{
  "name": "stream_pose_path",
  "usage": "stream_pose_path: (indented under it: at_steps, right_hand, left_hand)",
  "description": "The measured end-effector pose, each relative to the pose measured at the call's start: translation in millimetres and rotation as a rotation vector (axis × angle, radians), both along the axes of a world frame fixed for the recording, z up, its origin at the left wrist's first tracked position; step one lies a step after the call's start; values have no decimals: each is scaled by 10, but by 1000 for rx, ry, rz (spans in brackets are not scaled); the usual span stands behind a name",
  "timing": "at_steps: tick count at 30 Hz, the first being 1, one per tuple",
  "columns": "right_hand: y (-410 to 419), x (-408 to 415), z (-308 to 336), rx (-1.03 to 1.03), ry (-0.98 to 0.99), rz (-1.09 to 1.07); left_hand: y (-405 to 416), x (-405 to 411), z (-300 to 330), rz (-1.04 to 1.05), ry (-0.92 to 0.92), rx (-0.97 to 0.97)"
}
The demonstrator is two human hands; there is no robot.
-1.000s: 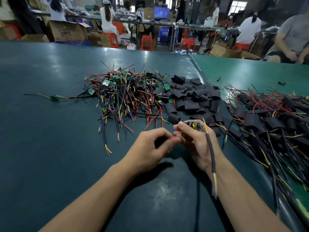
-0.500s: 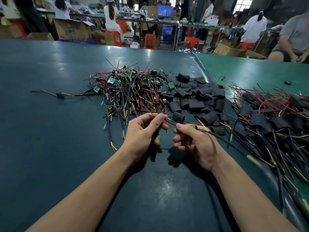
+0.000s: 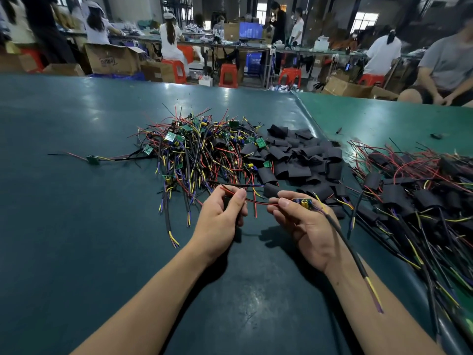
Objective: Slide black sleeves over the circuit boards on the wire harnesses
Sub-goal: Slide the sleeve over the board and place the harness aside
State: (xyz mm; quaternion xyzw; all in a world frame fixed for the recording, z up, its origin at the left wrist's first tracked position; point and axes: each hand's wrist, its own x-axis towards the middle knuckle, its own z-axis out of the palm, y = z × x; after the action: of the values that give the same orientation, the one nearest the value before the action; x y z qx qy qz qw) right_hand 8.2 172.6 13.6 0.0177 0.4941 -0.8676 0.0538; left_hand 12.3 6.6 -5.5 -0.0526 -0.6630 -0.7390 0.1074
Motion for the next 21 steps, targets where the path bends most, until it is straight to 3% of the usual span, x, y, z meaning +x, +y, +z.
stream_pose_path:
  at_steps: [6, 9, 14, 21]
  right_hand:
    - [16, -33, -7, -69, -74, 28]
    - [26, -31, 12, -60, -106, 0]
    - [134, -83, 67, -153, -86, -127]
    - [196, -120, 17, -99, -42, -172]
  left_hand:
    - [-23, -10, 46, 68, 3, 108]
    - [-21, 6, 63, 116, 31, 30]
    - [-78, 27, 115, -26, -31, 44]
    - [-112, 35, 74, -38, 68, -247]
